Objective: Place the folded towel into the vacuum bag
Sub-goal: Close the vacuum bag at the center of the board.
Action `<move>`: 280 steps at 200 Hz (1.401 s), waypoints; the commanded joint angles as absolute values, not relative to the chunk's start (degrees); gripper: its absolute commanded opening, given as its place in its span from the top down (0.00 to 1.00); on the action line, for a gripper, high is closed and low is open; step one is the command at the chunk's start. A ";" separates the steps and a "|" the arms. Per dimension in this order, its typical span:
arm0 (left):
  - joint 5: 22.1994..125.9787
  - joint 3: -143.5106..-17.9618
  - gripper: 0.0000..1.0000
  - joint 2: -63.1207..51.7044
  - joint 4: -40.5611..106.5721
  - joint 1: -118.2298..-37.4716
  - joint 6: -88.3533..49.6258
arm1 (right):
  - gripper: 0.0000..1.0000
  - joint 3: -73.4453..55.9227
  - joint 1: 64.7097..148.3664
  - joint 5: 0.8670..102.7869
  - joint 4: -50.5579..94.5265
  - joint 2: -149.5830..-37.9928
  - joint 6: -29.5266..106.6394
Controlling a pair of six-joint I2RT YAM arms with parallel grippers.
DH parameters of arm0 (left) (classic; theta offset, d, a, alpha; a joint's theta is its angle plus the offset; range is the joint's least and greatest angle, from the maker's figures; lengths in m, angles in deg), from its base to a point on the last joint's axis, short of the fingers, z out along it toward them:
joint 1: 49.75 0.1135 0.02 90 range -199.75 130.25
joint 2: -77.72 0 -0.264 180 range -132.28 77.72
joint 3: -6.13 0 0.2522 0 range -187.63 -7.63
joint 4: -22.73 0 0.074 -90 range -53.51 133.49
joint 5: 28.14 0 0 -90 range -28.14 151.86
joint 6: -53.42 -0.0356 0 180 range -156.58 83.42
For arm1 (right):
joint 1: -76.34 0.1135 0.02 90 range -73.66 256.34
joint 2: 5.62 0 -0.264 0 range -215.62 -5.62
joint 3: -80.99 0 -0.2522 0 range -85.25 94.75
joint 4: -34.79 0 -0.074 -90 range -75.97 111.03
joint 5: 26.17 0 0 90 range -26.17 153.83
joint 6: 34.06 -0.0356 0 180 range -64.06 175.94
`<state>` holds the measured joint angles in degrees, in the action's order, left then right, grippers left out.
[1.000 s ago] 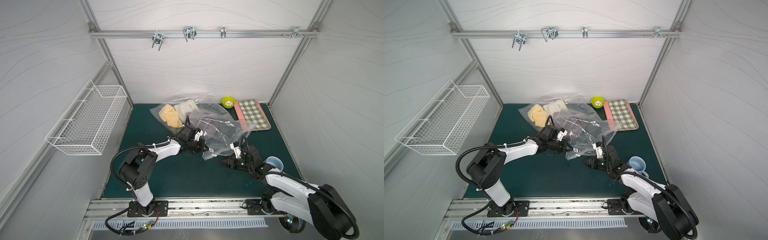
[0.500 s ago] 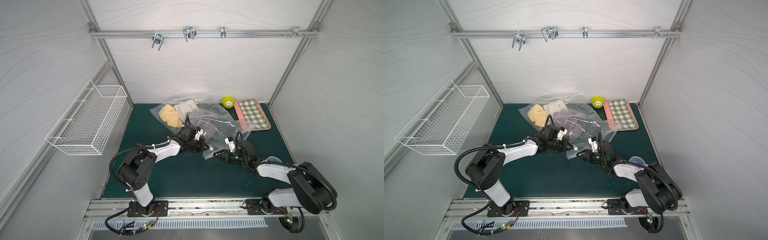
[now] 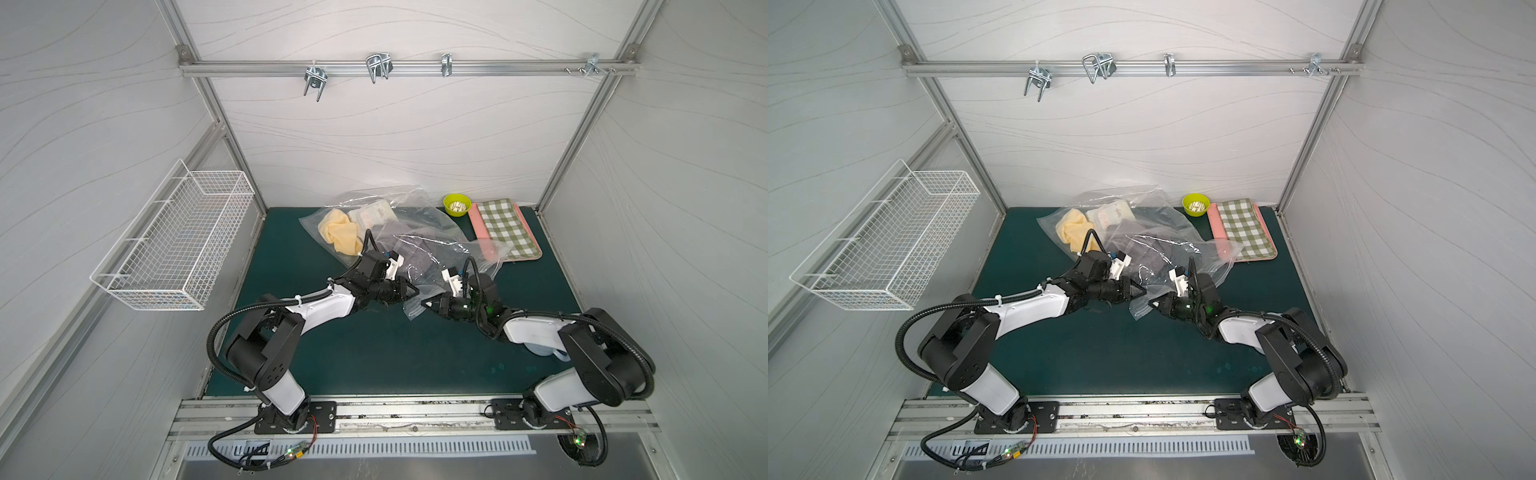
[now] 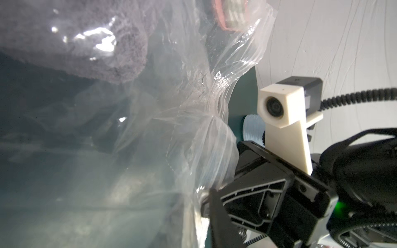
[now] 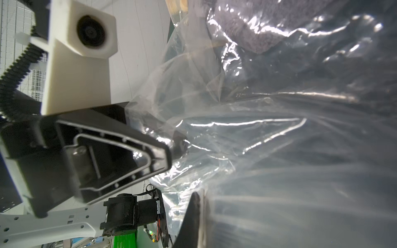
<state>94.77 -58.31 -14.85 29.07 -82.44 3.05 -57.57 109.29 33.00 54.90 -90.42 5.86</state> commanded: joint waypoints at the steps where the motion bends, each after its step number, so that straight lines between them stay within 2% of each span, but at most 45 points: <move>1: 97.31 -56.62 0.37 -12.65 25.50 -80.13 4.08 | 1.00 -56.94 109.55 36.04 56.43 -89.29 4.23; 22: 99.04 -54.68 0.32 -12.54 26.90 -78.89 2.79 | 1.00 -57.07 109.56 39.55 56.70 -88.10 2.78; 61: 104.13 -55.18 0.32 -14.90 26.73 -79.38 0.98 | 1.00 -57.57 109.79 44.05 57.02 -85.01 0.79; 111: 109.94 -62.67 0.34 -21.10 28.43 -83.26 -1.87 | 1.00 -57.67 111.57 44.72 59.03 -84.96 -1.26; 120: 110.56 -63.03 0.38 -21.59 27.40 -83.31 -1.34 | 1.00 -57.65 111.84 44.67 59.03 -85.07 -1.28; 132: 110.76 -63.23 0.55 -21.90 26.18 -83.31 -0.57 | 1.00 -57.65 112.27 44.57 59.10 -85.42 -1.32; 177: 110.25 -62.79 1.00 -21.32 25.87 -83.26 -0.12 | 1.00 -59.50 112.42 46.33 59.56 -85.01 -2.15; 189: 110.04 -62.25 1.00 -20.54 25.72 -83.32 -0.37 | 1.00 -59.51 112.21 46.66 59.55 -84.81 -2.34; 212: 109.97 -61.38 1.00 -19.64 25.41 -83.35 -0.82 | 0.72 -59.59 112.00 46.74 60.36 -84.59 -2.89; 223: 109.74 -61.27 1.00 -19.57 25.73 -83.35 -0.90 | 0.68 -59.43 111.84 46.61 60.75 -84.41 -3.03; 249: 109.18 -61.14 1.00 -19.25 26.29 -83.33 -1.34 | 0.67 -58.85 111.85 45.68 61.48 -84.63 -2.89; 280: 109.01 -61.11 1.00 -19.09 26.56 -83.33 -1.67 | 0.79 -59.07 111.81 45.61 62.00 -84.97 -3.17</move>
<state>109.21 -61.02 -20.93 28.46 -83.18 -0.47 -59.10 111.89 45.78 59.45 -85.72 -1.99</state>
